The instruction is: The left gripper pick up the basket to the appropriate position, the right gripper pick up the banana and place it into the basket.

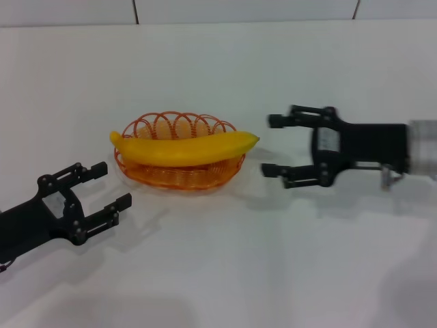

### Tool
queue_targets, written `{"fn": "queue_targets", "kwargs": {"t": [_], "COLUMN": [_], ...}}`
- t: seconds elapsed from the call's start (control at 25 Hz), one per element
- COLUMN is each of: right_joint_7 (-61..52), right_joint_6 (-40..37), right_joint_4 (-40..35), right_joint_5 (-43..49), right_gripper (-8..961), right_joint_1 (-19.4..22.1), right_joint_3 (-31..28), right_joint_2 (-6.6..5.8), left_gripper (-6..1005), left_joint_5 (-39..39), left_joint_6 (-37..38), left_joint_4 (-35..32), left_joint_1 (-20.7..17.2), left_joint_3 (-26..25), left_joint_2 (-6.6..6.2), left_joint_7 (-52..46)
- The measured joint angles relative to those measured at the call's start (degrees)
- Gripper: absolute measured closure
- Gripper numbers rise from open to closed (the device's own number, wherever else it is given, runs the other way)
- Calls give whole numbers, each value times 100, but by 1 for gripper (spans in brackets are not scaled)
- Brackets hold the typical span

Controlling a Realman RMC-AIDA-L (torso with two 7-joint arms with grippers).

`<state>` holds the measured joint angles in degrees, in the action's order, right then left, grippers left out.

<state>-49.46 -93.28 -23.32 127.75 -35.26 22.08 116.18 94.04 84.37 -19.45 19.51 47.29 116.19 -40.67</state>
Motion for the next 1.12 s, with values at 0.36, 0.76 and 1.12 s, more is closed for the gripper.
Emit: {"fn": "queue_targets", "kwargs": {"t": [0.36, 0.76, 1.12], "right_joint_7": [67, 96, 101], "right_joint_6": [590, 972, 1073], "right_joint_4": [-158, 123, 188], "right_joint_5": [-43, -1, -44], "right_gripper": [98, 97, 97], "right_joint_1": [480, 443, 438], "right_joint_3": [34, 374, 377], "right_joint_2": [1, 23, 11], "left_gripper": [296, 297, 301], "left_joint_5": [0, 190, 212], "left_joint_6": [0, 24, 23], "left_joint_4": [-23, -21, -34], "left_joint_1": [-81, -74, -94], "left_joint_3": [3, 23, 2], "left_joint_2": [-10, -44, -53], "left_joint_7": [61, -151, -160]}}
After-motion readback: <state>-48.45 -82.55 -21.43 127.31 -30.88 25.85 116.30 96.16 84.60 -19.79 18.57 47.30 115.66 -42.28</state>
